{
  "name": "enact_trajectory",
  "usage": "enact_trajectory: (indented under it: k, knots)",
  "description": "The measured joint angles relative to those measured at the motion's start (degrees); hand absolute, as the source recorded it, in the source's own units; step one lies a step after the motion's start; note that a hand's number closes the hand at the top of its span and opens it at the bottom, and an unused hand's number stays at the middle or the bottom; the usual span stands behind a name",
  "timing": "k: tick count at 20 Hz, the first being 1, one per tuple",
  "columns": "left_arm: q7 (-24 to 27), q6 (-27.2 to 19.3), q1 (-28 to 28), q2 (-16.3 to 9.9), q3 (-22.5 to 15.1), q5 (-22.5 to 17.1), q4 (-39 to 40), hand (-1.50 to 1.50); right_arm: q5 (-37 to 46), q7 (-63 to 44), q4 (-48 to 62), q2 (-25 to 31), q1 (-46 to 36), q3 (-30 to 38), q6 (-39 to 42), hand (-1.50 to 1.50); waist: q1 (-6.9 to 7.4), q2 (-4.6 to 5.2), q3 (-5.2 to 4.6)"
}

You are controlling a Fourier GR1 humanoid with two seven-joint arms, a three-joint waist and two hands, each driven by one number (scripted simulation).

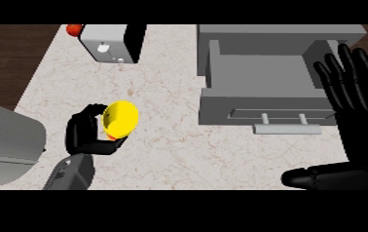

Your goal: Pick up the cup, place it into the drawer and close the drawer

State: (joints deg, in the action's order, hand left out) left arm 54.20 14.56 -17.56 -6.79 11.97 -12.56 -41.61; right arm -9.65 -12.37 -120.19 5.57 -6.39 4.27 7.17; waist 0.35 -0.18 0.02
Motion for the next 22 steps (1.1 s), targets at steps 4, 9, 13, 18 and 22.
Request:
enact_trajectory:
  k: [4, 9, 13, 18, 22]
  knots:
    - [-7.26, 0.57, 1.25, 0.46, -3.09, -0.88, -11.31, 1.5, 0.63, 0.84, 0.81, -0.48, 0.25, -0.26, -0.23, -1.5, 0.31, -0.12, 0.05]
    - [-16.94, -1.87, 1.18, 2.96, -6.36, -2.29, -24.09, 1.5, 0.43, 1.69, -0.41, -0.36, 2.67, -0.34, 0.77, -1.5, 0.04, -0.09, 0.04]
    - [-25.37, -6.16, -1.06, 5.06, -8.65, -3.41, -32.28, 1.5, 0.68, 1.84, 0.14, -0.64, 2.35, -0.71, 0.68, -1.5, -0.1, -0.03, 0.02]
    - [-33.62, -12.25, -6.88, 5.98, -10.35, -3.09, -37.88, 1.5, 0.5, 1.34, 0.03, -0.3, 1.31, -0.2, 0.48, -1.5, -0.36, 0.07, 0.0]
    - [-38.83, -15.85, -12.38, 6.17, -11.21, -2.36, -39.35, 1.5, 1.45, 2.36, 1.35, -0.61, 0.75, -0.23, 0.09, -1.5, -0.47, 0.13, 0.0]
